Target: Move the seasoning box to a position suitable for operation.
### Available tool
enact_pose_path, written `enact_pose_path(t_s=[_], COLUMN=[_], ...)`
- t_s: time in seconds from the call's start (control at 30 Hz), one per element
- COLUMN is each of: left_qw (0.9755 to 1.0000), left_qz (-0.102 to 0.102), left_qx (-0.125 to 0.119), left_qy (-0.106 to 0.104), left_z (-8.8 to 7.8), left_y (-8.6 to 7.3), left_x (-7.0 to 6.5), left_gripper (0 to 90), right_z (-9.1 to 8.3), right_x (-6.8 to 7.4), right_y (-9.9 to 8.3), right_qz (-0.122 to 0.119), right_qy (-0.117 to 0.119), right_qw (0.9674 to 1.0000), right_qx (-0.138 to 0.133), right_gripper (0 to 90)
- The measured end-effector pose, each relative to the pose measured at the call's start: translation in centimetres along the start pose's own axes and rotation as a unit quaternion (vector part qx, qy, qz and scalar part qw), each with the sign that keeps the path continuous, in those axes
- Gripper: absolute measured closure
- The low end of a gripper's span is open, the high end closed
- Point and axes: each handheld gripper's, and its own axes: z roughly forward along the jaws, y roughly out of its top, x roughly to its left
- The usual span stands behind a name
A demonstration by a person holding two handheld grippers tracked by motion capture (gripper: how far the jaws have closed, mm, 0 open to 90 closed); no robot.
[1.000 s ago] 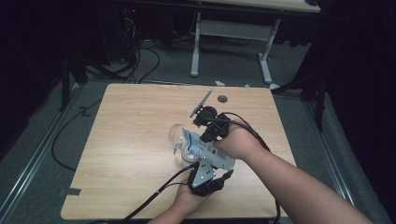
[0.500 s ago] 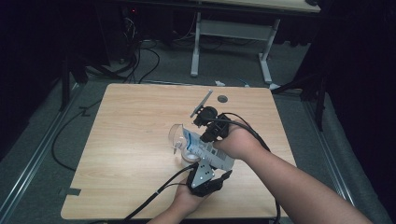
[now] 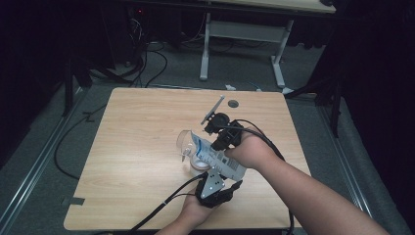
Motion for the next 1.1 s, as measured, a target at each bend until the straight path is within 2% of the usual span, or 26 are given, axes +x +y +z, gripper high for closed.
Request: enact_pose_path(t_s=[0.37,1.1], left_qw=[1.0,0.9994], left_qz=[0.002,-0.002], left_qx=[0.005,0.031], left_qy=[0.002,0.014], left_z=[-0.1,-0.6], left_y=[-0.4,-2.1], left_x=[0.2,1.2], left_gripper=[60.3,61.0], right_z=[-0.1,0.1], right_x=[-0.1,0.0], right_y=[-0.3,-0.3], right_qz=[0.0,0.0], right_qy=[-0.001,0.004], right_qw=[1.0,1.0], right_qx=[-0.002,0.004], right_gripper=[89.8,89.8])
